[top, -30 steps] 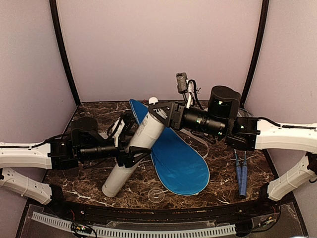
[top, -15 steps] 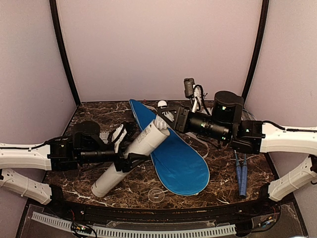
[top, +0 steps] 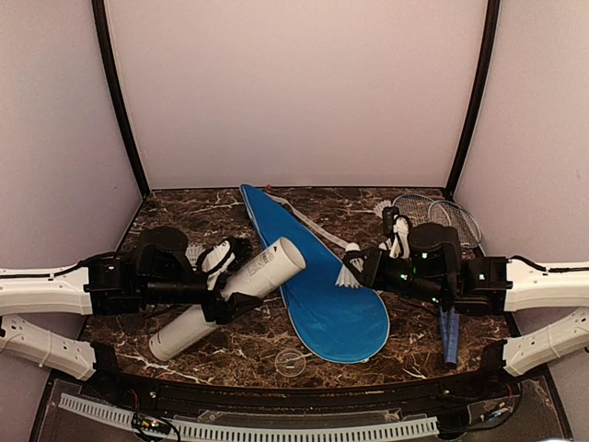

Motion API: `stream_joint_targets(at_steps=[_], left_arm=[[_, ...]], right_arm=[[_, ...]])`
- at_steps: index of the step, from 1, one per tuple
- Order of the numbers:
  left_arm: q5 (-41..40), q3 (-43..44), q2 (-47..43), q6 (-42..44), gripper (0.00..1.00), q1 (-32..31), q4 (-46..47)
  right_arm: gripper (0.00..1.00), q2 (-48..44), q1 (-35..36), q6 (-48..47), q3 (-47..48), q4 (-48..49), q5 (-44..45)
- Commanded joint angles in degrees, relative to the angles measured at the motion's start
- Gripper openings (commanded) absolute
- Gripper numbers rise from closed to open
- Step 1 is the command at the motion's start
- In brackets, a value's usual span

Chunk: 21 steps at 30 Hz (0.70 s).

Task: Pack up the badminton gear
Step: Place the shuttlecock in the racket bag.

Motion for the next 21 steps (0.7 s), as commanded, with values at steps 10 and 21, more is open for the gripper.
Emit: stream_joint_targets(at_steps=[10, 21], left_arm=[[2.8, 1.2, 0.0, 8.3, 0.70, 2.0, -3.6], [4.4, 0.7, 1.3, 7.3, 0.70, 2.0, -1.9]], right_arm=[[0.27, 5.3, 1.2, 23.1, -16.6, 7.9, -0.4], [0.30, 11.2, 1.4, 31.4, -19.3, 10.7, 1.9]])
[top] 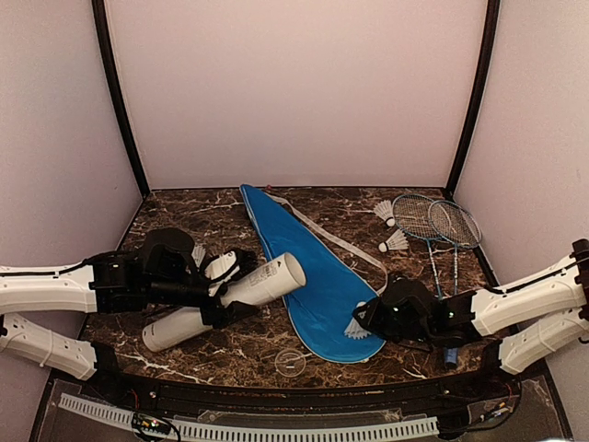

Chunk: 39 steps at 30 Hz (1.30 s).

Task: Pack up the badminton gear
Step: Place the shuttlecock in the racket bag, then move the shuttlecock to the racket bag.

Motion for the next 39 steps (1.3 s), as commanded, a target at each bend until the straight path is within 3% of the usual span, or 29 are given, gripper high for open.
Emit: stream_joint_targets(at_steps=[1, 10, 20, 26, 31, 39], left_arm=[[1.3, 0.6, -0.1, 0.4, 0.70, 0.3, 1.7], [1.1, 0.6, 0.1, 0.5, 0.70, 0.3, 1.8], [0.8, 0.7, 0.0, 0.7, 0.70, 0.3, 1.7], [0.9, 0.7, 0.2, 0.8, 0.70, 0.3, 1.7], [0.3, 0.7, 0.2, 1.0, 0.70, 0.3, 1.6], [-0.6, 0.6, 0.5, 1.4, 0.70, 0.3, 1.5]], right_arm=[[0.32, 1.7, 0.6, 4.0, -0.9, 3.8, 1.8], [0.65, 2.3, 0.6, 3.8, 0.5, 1.1, 1.7], [0.91, -10.0, -1.1, -7.3, 2.9, -14.8, 6.0], [0.90, -12.5, -12.2, -22.4, 4.9, -19.7, -8.1], [0.89, -8.1, -16.5, -35.3, 9.8, -23.4, -14.6], [0.81, -1.1, -19.7, -46.1, 11.4, -15.7, -24.9]])
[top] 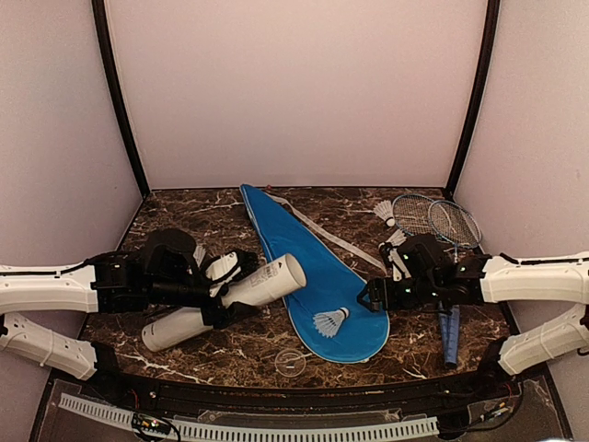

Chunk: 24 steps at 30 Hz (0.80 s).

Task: Pack up the badminton gear
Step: Move the shuttlecock to the racket bag.

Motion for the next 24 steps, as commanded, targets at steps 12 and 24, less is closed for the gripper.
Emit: stream_joint_targets(at_steps=[12, 24], left_arm=[[-0.8, 0.8, 0.3, 1.1, 0.70, 0.3, 1.3], [-0.5, 0.8, 0.5, 1.0, 0.70, 0.3, 1.3]], right_arm=[[0.73, 11.1, -3.9, -19.0, 4.7, 5.6, -13.6], [0.64, 19.4, -3.9, -20.0, 7.7, 14.0, -20.6]])
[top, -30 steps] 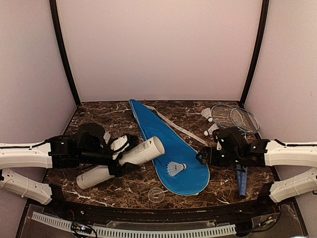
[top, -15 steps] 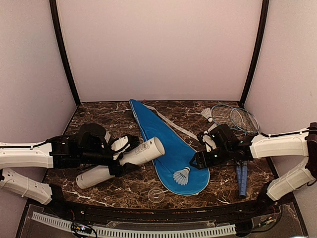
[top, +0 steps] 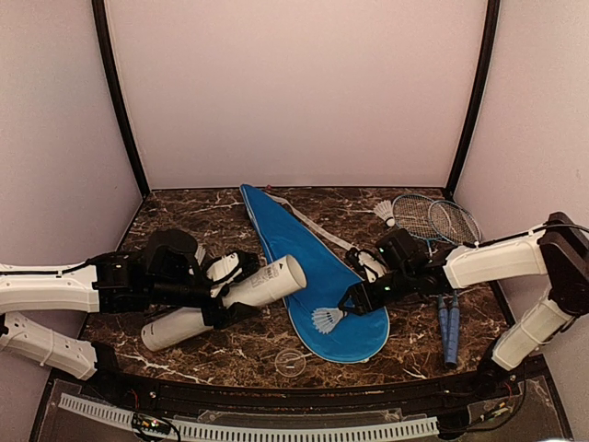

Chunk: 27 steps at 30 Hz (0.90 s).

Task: Pack up the badminton gear
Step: Move the shuttlecock to the racket bag.

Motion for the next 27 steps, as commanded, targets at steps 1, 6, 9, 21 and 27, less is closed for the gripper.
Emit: stream_joint_targets(at_steps=[1, 6, 9, 21, 27], left_arm=[[-0.2, 0.9, -0.1, 0.6, 0.70, 0.3, 1.2], [-0.3, 0.9, -0.2, 0.8, 0.70, 0.3, 1.2], [-0.4, 1.0, -0.3, 0.9, 0.70, 0.3, 1.1], [-0.4, 1.2, 0.0, 0.8, 0.70, 0.3, 1.0], [-0.4, 1.2, 0.1, 0.9, 0.70, 0.3, 1.1]], right_arm=[[0.63, 2.6, -0.3, -2.4, 2.5, 5.5, -5.4], [0.60, 5.9, -0.3, -4.8, 3.7, 5.7, -10.9], [0.59, 6.7, -0.3, -5.1, 3.4, 5.9, -13.7], [0.52, 1.8, -0.2, -0.2, -4.3, 10.0, -24.7], [0.52, -1.5, 0.9, 2.9, -7.9, 10.7, -26.5]])
